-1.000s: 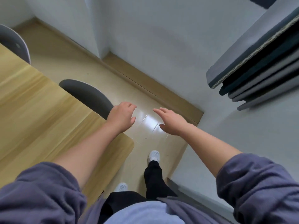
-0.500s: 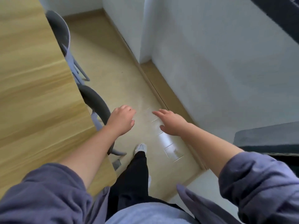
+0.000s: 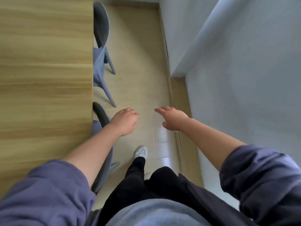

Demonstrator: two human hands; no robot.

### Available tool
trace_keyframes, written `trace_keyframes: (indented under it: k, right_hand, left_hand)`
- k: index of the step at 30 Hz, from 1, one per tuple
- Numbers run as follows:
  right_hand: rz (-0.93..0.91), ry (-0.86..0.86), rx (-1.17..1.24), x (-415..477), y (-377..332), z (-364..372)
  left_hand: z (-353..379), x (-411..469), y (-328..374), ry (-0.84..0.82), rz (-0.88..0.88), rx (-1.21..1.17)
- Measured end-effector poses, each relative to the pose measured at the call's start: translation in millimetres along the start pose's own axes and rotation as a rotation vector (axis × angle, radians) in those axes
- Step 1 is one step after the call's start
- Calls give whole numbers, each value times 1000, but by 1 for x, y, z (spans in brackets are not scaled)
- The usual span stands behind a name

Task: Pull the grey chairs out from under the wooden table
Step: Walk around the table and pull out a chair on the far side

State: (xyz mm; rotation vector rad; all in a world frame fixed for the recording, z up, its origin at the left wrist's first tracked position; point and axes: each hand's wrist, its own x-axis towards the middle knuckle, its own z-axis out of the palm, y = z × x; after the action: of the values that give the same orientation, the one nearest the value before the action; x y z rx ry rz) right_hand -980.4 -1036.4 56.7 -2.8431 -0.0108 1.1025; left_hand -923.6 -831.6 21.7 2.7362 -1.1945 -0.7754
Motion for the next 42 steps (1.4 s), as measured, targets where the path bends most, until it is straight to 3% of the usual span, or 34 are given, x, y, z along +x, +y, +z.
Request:
trace_keyframes:
  k: [6,8,15,20,24,29,36,42]
  right_hand:
    - [-297,-43,-240,88,-34,-69]
    - [-434,-62,-329,112,-56,-84]
    - [-989,-63,-558,137,-119,-93]
    - [-1292,-31,-705,139,-151,-60]
    - [-1331,-51,-945,150,-161,-29]
    - [-1335,-56,-996,152,-173,-4]
    - [-1170,-104,-1116,141,-194,20]
    - [-1150,-164,-1129,133,-188,15]
  left_hand:
    - [-11,-22,-45,172,-216,-186]
    - [-2,-42,-46,186,-374,-260]
    - [33,-82,7,177,-1005,-655]
    - [73,-91,47,224,-1265,-804]
    - [94,-98,64,233,-1347,-826]
    - [119,-105,67,315,-1428,-793]
    - [134,-111,57,194,-1386,-680]
    - [115,-112,58,14,-1299,-662]
